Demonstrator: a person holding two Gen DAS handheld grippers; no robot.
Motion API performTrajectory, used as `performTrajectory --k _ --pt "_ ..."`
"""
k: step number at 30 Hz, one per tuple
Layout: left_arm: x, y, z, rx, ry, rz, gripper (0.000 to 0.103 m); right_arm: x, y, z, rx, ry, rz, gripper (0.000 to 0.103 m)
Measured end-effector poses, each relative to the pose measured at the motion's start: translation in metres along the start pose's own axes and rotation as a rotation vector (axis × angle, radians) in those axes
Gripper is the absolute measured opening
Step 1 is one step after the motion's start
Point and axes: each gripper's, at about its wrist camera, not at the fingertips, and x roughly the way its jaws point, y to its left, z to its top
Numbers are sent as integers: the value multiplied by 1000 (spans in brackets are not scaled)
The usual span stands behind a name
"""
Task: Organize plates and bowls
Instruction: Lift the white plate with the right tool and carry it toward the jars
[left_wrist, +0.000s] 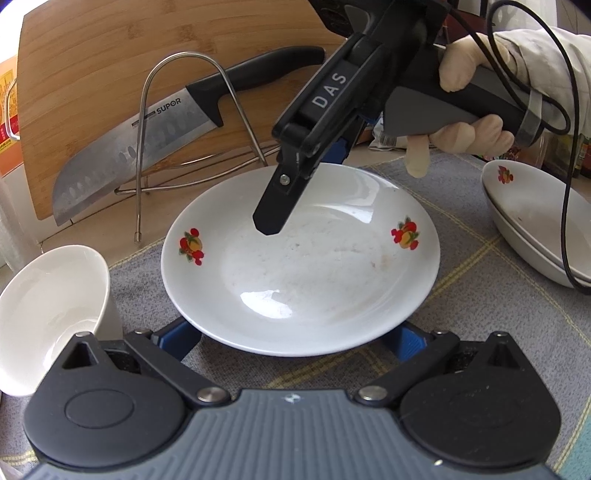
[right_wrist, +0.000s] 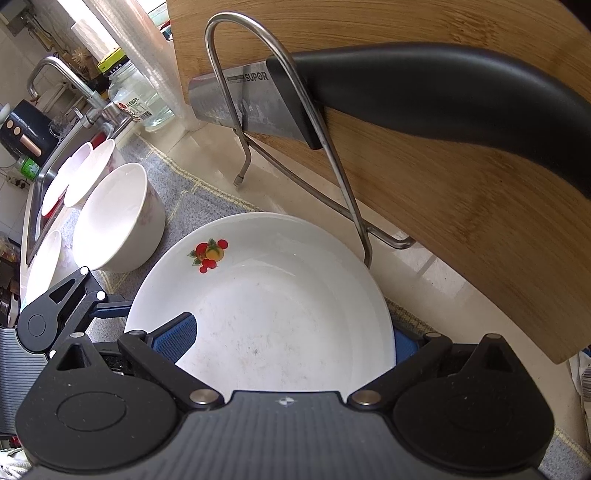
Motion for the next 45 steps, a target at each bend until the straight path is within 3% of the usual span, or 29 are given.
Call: performTrajectory --k 13,27,45 --pt "-3 1 1 10 12 -26 102 -1 7 -7 -9 12 -18 103" --pt "-3 7 -4 -2 30 -122 102 0 13 -13 -52 19 -38 103" --pt "-20 0 0 17 38 -133 102 -18 23 -22 -43 -10 -25 103"
